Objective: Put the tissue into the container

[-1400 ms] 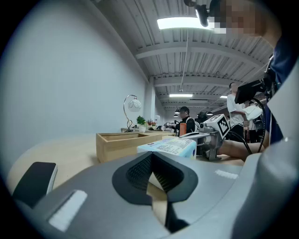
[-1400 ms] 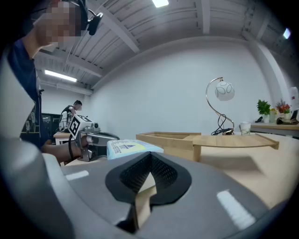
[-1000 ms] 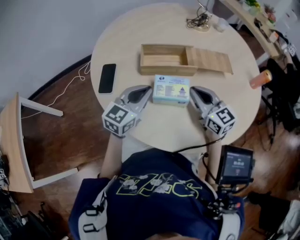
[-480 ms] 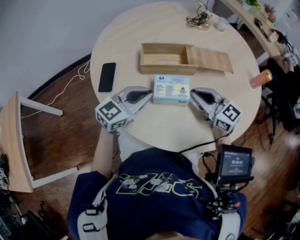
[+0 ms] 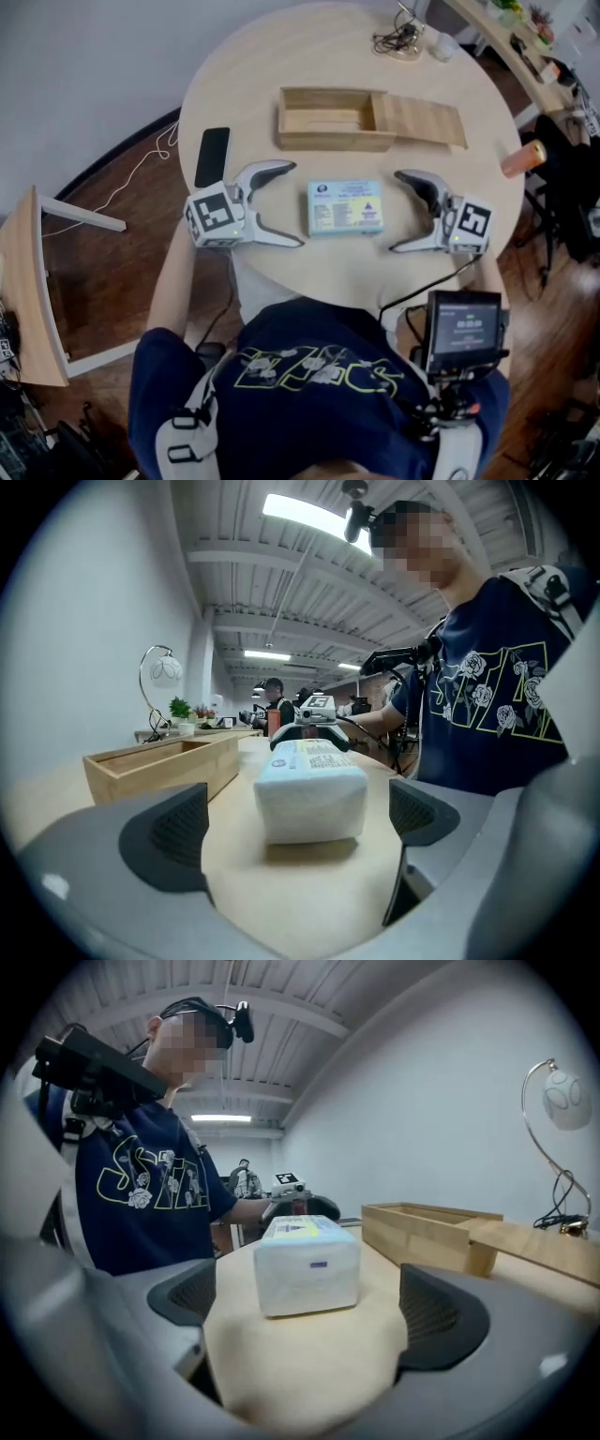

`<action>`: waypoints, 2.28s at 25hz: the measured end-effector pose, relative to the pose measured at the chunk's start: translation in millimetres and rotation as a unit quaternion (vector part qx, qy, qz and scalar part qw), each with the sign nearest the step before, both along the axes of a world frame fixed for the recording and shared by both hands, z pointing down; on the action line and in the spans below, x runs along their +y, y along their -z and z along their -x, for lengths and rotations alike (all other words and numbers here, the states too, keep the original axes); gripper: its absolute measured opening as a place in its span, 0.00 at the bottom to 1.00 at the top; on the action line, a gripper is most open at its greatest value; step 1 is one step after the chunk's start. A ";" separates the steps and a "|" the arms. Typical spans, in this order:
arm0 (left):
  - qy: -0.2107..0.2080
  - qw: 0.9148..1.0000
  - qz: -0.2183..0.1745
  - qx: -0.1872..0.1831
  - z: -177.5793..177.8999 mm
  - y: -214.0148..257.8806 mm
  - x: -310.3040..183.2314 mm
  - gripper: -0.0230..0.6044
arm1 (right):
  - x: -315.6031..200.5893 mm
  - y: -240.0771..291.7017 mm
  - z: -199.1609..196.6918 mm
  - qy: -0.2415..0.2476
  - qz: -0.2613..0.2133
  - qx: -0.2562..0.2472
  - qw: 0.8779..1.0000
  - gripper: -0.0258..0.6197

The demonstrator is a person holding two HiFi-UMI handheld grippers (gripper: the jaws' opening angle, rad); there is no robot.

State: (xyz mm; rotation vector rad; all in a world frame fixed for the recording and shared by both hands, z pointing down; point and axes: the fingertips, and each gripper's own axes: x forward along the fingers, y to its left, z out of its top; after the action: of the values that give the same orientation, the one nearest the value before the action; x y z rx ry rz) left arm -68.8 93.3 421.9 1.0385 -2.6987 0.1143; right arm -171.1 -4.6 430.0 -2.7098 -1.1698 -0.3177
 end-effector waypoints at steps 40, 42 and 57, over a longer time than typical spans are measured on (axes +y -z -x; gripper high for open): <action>-0.010 0.999 -0.031 -0.031 17.1 22.5 -21.6 0.66 | 37.3 -12.0 -42.2 0.034 -0.035 -0.103 0.993 0.70; -0.008 0.999 -0.031 -0.037 18.4 30.7 -18.8 0.66 | 40.8 -3.3 -40.4 0.036 -0.034 -0.105 0.993 0.70; -0.006 0.998 0.006 -0.063 37.7 95.8 9.6 0.66 | 70.2 63.8 -22.1 0.036 -0.016 -0.132 0.991 0.70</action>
State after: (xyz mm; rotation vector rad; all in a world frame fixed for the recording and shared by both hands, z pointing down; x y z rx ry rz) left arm -106.5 102.8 326.2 1.0776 -2.8009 0.2055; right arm -148.9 65.5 366.2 -2.7495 -1.1166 -0.7168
